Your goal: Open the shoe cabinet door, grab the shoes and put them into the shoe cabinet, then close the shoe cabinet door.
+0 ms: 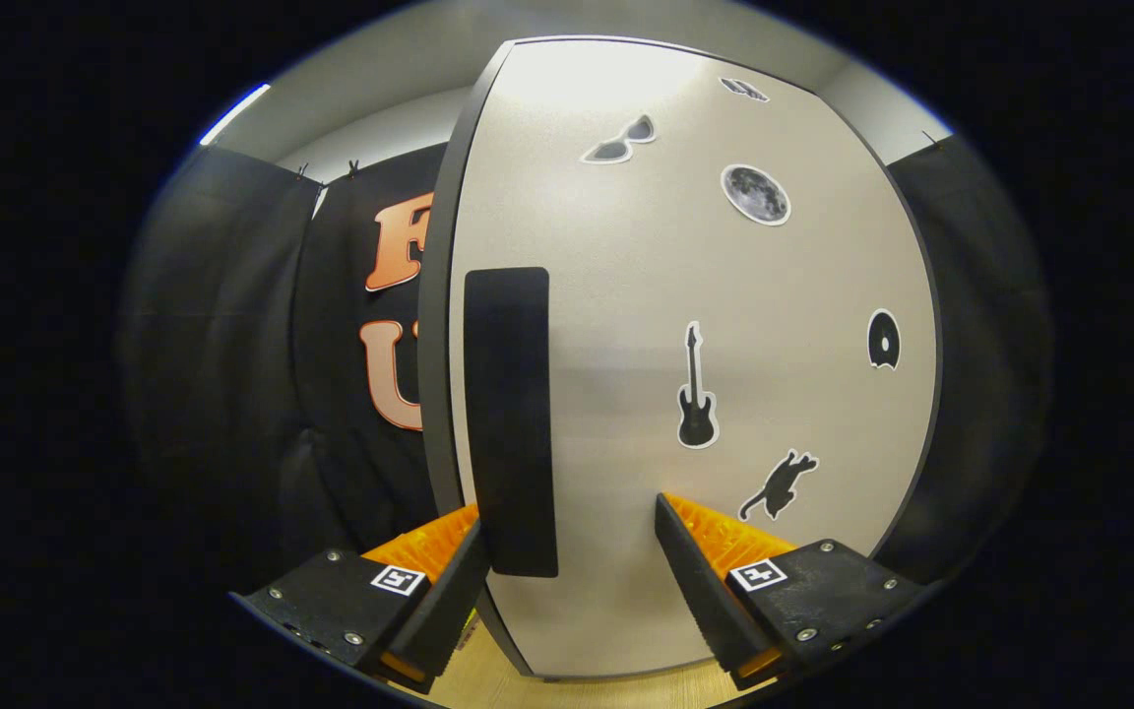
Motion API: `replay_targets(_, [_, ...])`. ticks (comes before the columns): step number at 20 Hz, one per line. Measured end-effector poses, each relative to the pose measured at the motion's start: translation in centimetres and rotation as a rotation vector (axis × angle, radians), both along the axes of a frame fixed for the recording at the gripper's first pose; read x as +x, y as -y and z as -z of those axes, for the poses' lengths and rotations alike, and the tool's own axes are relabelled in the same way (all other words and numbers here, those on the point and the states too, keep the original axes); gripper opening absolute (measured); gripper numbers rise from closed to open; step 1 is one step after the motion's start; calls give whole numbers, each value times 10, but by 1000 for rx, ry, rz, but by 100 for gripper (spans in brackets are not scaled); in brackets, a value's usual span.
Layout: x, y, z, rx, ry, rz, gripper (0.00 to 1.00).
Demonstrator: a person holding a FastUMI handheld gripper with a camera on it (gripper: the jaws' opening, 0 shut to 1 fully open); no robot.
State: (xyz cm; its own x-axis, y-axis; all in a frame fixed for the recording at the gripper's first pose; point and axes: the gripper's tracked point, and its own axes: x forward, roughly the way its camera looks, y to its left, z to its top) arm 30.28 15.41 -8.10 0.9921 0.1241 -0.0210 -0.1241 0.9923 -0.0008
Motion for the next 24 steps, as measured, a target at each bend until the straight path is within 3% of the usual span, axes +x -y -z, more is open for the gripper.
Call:
replay_targets(6, [-51, 15, -2, -1, -23, -27, 97])
replay_targets(17, [-209, 100, -22, -23, -25, 67, 97])
replay_targets(24, [-260, 122, -39, -3, -15, 101, 96])
